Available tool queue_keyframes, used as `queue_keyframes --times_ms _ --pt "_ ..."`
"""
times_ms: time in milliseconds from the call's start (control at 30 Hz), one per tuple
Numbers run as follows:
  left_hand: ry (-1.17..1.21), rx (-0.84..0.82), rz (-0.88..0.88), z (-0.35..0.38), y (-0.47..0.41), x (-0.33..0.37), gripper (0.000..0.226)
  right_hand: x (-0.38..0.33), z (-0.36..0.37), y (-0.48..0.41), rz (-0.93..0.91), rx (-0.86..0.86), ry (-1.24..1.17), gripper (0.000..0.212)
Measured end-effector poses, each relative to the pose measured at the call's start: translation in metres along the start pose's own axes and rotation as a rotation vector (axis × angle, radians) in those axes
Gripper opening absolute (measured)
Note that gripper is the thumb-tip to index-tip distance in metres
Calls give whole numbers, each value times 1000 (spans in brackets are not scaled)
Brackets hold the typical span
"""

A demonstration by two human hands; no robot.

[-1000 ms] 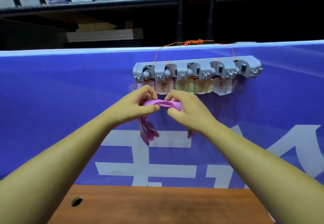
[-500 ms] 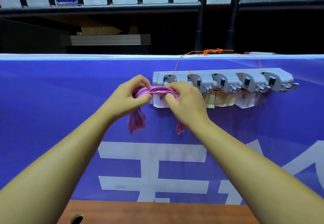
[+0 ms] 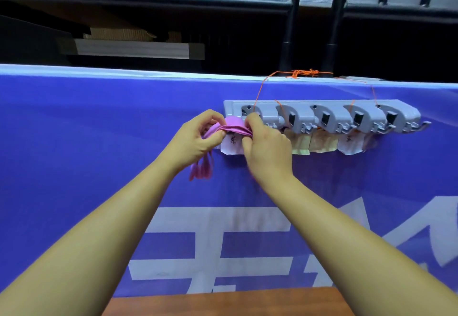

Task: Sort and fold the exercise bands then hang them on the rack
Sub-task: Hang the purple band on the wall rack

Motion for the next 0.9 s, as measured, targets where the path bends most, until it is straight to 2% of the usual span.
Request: queue_keyframes --times_ms 167,333,433,600,767,900 --pt "21 70 2 -1 -3 1 6 1 4 -6 42 94 -320 14" --pt "-76 -27 1 3 8 5 6 11 6 -5 -14 -21 -313 31" --pt "-68 -33 2 4 13 3 8 16 8 2 -38 -15 -350 37" --pt "-50 -6 -2 11 17 4 29 18 11 7 -58 10 -425 32" --pt "-53 77 23 16 18 6 26 19 14 17 -8 36 -497 28" --pt "-66 31 13 17 21 5 32 18 15 19 77 -7 -637 20"
Point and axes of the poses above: each hand's wrist, its own y-axis away from the middle knuckle, its own z-axis out of the palm, x = y × z, the point moved 1 cm from there along -y, towards the middle knuckle, and after that the axes turned 4 degrees about y, right-handed, at the moved point
